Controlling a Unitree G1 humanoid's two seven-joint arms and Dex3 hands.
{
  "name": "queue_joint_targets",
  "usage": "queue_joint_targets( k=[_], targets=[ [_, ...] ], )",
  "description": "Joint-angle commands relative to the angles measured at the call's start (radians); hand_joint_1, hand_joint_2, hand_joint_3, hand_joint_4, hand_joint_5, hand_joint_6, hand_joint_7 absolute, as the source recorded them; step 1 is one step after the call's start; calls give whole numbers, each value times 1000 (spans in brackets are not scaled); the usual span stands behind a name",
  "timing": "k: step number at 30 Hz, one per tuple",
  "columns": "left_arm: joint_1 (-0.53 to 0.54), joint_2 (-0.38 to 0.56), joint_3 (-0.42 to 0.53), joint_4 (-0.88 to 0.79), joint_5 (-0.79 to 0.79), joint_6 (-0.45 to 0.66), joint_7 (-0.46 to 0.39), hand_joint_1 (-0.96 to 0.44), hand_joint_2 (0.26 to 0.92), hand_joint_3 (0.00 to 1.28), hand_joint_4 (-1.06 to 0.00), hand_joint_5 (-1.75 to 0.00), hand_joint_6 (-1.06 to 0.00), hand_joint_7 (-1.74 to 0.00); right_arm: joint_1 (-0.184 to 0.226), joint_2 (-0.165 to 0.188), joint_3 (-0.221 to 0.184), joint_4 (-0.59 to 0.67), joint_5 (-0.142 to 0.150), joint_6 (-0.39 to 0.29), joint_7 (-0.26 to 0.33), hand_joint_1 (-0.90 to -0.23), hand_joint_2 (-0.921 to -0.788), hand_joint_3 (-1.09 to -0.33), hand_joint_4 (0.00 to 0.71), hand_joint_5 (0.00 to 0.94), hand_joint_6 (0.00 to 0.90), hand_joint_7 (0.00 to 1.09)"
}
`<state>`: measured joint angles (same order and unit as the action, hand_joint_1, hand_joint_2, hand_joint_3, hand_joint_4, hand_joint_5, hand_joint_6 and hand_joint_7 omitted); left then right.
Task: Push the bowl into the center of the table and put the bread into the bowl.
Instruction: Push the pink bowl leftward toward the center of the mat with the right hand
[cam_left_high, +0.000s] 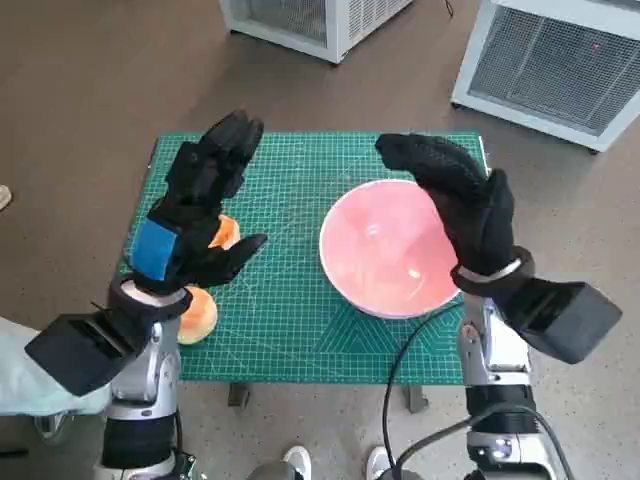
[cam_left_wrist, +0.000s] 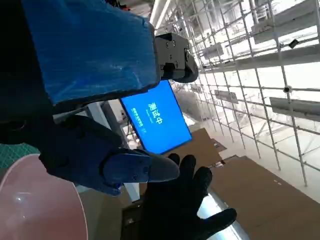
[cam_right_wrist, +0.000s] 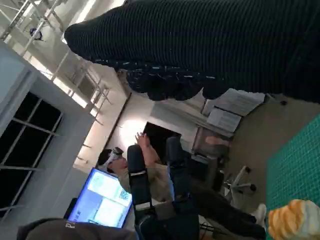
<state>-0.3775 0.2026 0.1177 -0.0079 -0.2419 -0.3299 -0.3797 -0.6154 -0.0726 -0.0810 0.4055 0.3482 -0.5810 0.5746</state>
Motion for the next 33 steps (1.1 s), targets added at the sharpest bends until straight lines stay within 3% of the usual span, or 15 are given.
queue_joint_targets(
  k=[1,22,30,33],
  targets=[
    [9,9,3,-3,-9,-3,-8,-635,921,327,-194,-6,-88,-407,26,3,-3,-1,-5,14,-10,-709,-921,-706,160,0,-1,580],
    [20,6,0,-3,-24,24,-27,-612,921,326,-197,-4,-109,-402,38,-5,-9,-3,-11,-1,-20,-715,-921,-706,162,1,-1,578],
    [24,5,-1,-3,-23,29,-27,-608,921,326,-200,-5,-115,-400,20,-40,-63,78,-7,-46,-24,-713,-921,-707,168,4,-1,579],
    [26,4,0,-3,-22,28,-26,-608,921,325,-202,-5,-118,-399,7,-56,-94,139,-18,-88,-47,-710,-921,-704,171,5,-1,583]
  ],
)
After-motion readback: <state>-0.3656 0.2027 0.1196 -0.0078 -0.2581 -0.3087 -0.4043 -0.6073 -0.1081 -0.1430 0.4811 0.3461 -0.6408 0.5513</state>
